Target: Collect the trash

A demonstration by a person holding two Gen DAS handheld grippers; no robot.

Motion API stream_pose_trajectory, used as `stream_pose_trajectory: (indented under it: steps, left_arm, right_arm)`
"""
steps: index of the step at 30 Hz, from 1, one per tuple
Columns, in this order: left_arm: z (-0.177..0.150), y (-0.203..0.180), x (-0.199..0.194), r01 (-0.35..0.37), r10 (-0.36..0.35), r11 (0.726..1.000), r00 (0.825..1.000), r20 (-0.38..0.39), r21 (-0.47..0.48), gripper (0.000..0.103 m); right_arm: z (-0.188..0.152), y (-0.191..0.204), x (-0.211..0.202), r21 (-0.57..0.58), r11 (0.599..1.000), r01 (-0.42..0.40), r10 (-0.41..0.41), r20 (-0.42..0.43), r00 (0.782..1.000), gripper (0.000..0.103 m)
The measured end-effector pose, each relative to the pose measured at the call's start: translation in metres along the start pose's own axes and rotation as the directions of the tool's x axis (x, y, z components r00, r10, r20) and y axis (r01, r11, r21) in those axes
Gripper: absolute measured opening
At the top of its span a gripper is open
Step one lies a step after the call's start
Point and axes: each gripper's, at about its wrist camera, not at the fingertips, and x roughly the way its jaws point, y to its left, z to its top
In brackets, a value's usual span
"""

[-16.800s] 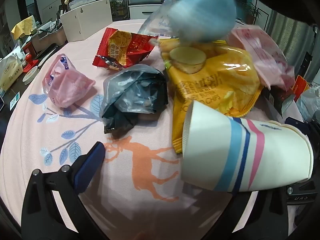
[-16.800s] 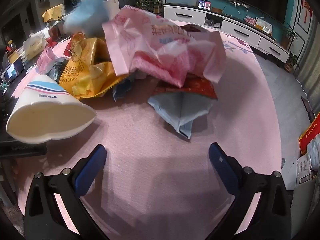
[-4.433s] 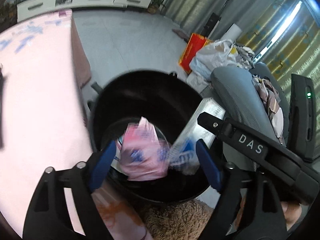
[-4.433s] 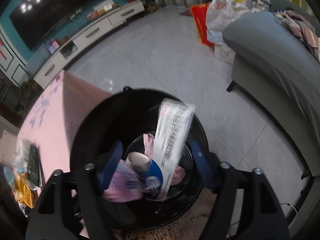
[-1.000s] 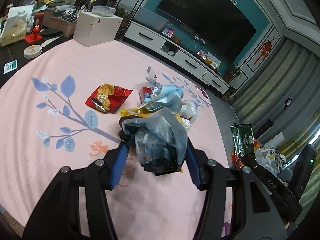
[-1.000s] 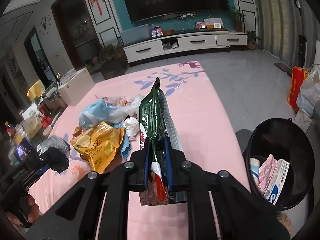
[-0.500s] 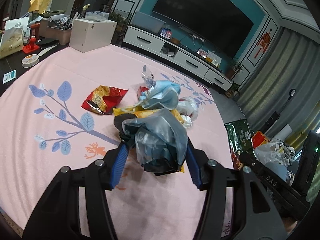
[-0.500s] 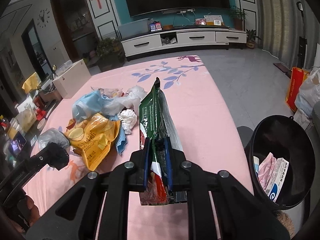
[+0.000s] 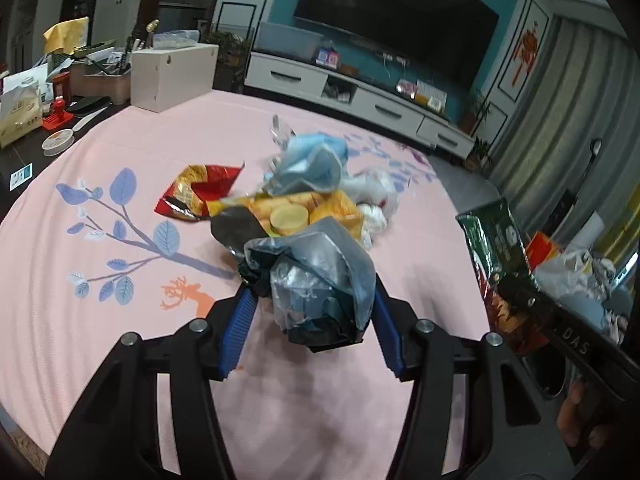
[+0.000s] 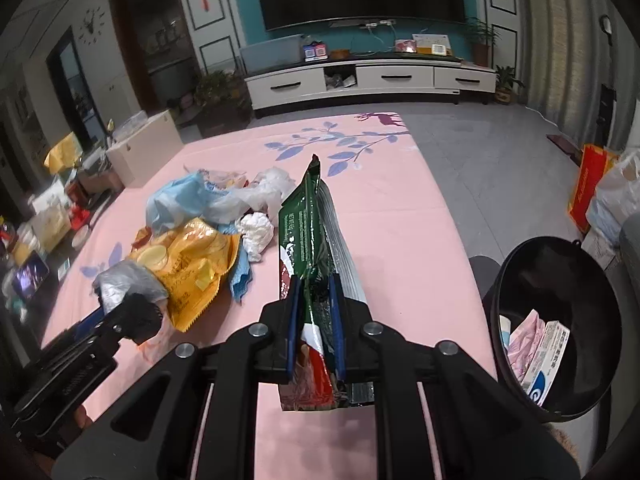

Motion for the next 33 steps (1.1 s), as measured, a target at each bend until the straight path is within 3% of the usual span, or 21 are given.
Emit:
stream_pose_trajectory:
  steps: [10,25,33]
  left_arm:
    - [-0.002,-0.001,-0.003,0.020,-0.020,1.000,1.000,0.000,-0.016,0.056]
    - [0.000,-0.001,-0.009,-0.012,0.012,1.000,0.999,0.032,0.005,0.057]
    - [0.003,0.003,-0.018,0.006,-0.006,1.000,0.999,0.045,-0.010,0.057]
  right_arm:
    - [-0.003,0.007,0.000,-0.024,1.000,-0.011,0.011,-0.005,1.000,0.015]
    - [-0.005,0.009,0.015,-0.030,1.000,0.003,-0.004,-0.043,0.999,0.015]
    - [-0.010,0.019,0.022,-0.050,0.998,-0.034,0.030,-0.073,0.997,0.015]
